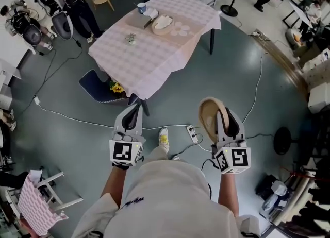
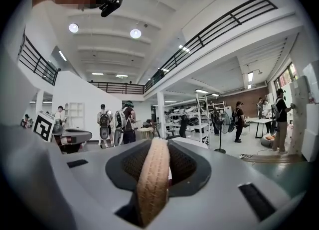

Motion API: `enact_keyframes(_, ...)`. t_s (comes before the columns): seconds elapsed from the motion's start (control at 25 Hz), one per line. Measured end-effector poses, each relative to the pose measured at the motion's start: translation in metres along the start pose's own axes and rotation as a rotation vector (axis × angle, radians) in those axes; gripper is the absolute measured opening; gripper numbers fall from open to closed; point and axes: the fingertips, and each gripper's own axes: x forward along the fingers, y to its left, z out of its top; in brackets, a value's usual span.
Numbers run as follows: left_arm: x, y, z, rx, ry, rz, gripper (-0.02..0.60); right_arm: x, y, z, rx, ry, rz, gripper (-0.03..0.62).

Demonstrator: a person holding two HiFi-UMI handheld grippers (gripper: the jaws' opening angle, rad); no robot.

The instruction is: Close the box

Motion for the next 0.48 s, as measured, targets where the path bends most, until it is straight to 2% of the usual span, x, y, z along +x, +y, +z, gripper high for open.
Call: enact_keyframes(0.48, 0.073, 0.064, -0.012, -0.048, 0.011, -0.057, 0.000, 0.087, 0.013, 0.017, -0.007, 0.029, -0.031, 0.100)
